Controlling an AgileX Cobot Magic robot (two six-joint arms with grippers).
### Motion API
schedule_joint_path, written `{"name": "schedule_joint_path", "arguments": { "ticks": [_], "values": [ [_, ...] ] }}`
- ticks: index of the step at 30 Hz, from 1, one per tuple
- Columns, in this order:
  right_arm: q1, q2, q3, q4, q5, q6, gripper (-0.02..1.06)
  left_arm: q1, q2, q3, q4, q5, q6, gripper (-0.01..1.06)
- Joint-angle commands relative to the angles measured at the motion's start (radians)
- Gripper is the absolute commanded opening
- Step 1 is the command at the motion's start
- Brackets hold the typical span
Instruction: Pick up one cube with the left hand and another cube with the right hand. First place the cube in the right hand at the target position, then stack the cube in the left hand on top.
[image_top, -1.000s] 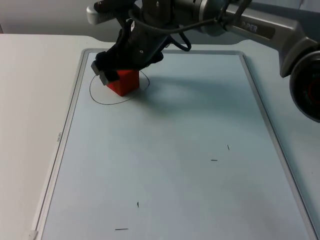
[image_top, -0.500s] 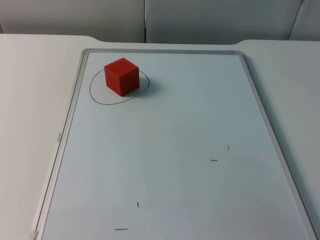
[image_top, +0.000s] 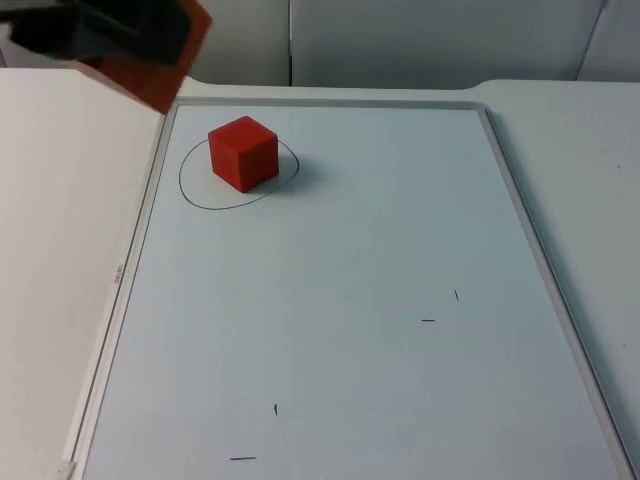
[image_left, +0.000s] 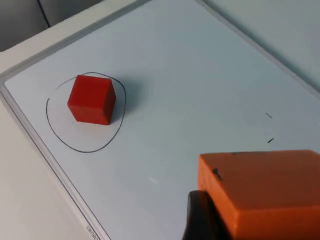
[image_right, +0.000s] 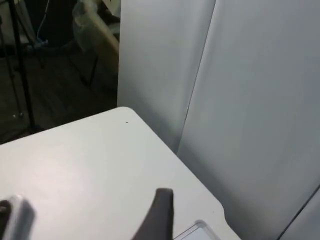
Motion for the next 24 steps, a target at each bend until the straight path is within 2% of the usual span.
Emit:
{"name": "schedule_joint_path", "arguments": {
  "ticks": [1,3,4,8,9,12,13,15,18,20,22,24],
  "values": [
    [-0.001,-0.059,-0.003,0.009,0.017,-0.010,0.79,0.014,0.090,-0.057,-0.007,-0.034,0.039,0.00],
    [-0.001,-0.119,-0.003,0.017,0.017,-0.008,0.79,0.038,0.180,-0.137,-0.007,-0.031,0.080,0.00],
    [-0.001,-0.119,-0.003,0.017,0.017,-0.008,0.79,0.038,0.180,-0.137,-0.007,-0.031,0.080,0.00],
    [0.001,-0.230,-0.003,0.031,0.017,0.011,0.79,0.114,0.372,-0.316,-0.060,0.059,0.204,0.00],
    [0.001,-0.230,-0.003,0.031,0.017,0.011,0.79,0.114,0.372,-0.316,-0.060,0.059,0.204,0.00],
    [0.001,-0.319,-0.003,0.034,0.017,0.011,0.79,0.195,0.532,-0.482,-0.218,0.159,0.402,0.00],
    [0.001,-0.319,-0.003,0.034,0.017,0.011,0.79,0.195,0.532,-0.482,-0.218,0.159,0.402,0.00],
    [0.001,-0.353,-0.003,0.035,0.017,0.011,0.79,0.239,0.625,-0.584,-0.308,0.238,0.488,0.00],
    [0.001,-0.373,-0.003,0.035,0.017,0.011,0.79,0.272,0.728,-0.693,-0.322,0.289,0.493,0.00],
    [0.001,-0.382,-0.003,0.033,0.017,0.011,0.79,0.287,0.845,-0.817,-0.322,0.367,0.493,0.00],
    [0.001,-0.382,-0.003,0.030,0.017,0.011,0.79,0.290,0.892,-0.867,-0.322,0.387,0.493,0.00],
    [0.001,-0.380,-0.003,0.028,0.017,0.008,0.79,0.290,0.995,-0.988,-0.320,0.425,0.488,0.00]
  ]
}}
